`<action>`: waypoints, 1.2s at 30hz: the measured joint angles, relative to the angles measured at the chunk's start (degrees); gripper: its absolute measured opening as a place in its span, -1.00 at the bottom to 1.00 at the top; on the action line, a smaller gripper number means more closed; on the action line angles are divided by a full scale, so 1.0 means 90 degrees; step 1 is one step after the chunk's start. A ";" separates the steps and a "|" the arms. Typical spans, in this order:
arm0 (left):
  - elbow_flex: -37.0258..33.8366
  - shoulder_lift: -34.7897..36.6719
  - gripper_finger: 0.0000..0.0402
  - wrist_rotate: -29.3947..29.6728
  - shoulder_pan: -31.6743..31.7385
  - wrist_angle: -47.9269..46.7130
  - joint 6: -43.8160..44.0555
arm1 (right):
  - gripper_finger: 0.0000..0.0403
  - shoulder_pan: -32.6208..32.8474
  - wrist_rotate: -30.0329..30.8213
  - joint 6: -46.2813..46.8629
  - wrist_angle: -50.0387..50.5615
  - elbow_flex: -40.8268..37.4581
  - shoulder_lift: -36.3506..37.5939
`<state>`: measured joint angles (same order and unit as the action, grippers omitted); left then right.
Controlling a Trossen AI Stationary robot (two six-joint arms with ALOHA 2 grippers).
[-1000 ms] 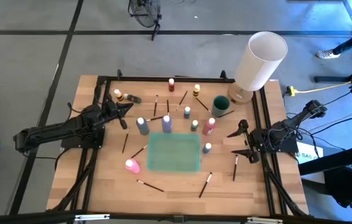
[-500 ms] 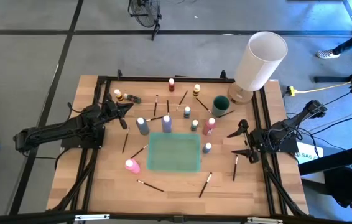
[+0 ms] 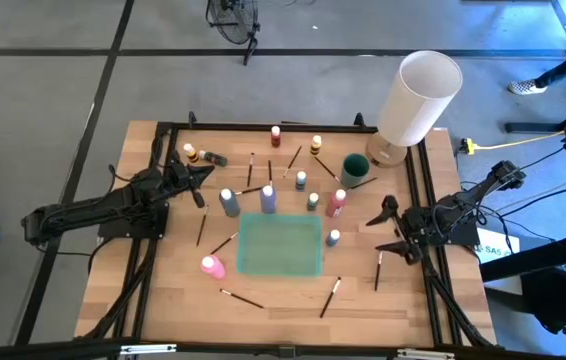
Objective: Pick & Place Paint Supplies
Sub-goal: Put the green paint bottle into the light green bin
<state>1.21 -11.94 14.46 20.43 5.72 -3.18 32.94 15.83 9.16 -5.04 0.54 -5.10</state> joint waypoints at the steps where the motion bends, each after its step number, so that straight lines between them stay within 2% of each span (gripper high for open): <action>1: 0.0001 0.0000 -0.97 0.0000 -0.0001 0.0000 0.0000 | 0.64 0.0001 -0.0047 0.0016 0.0003 0.0002 0.0000; 9: 0.0002 0.0001 -0.97 0.0000 0.0000 0.0000 0.0000 | 0.64 0.0000 -0.0014 -0.0097 -0.0226 0.0002 0.0000; 15: 0.0002 0.0001 -0.97 0.0000 0.0000 0.0000 0.0000 | 0.64 0.0001 0.0006 -0.1306 -0.0423 0.0000 0.0000; 18: 0.0001 -0.0001 -0.97 0.0000 -0.0002 0.0002 0.0000 | 0.64 0.0001 0.0006 -0.1596 -0.0517 0.0000 0.0000; 24: 0.0002 -0.0001 -0.97 0.0000 0.0000 0.0000 0.0000 | 0.64 0.0001 0.0006 -0.1612 -0.0470 0.0000 -0.0002; 30: 0.0000 0.0001 -0.97 0.0000 0.0000 0.0002 0.0000 | 0.64 0.0001 -0.0307 -0.1125 -0.0704 0.0000 -0.0001; 36: 0.0002 0.0001 -0.97 0.0000 0.0000 0.0000 0.0000 | 0.64 -0.0001 -0.0299 -0.0902 -0.0962 0.0000 -0.0005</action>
<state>1.23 -11.92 14.46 20.42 5.72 -3.18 32.93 13.14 1.04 -13.69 0.54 -5.15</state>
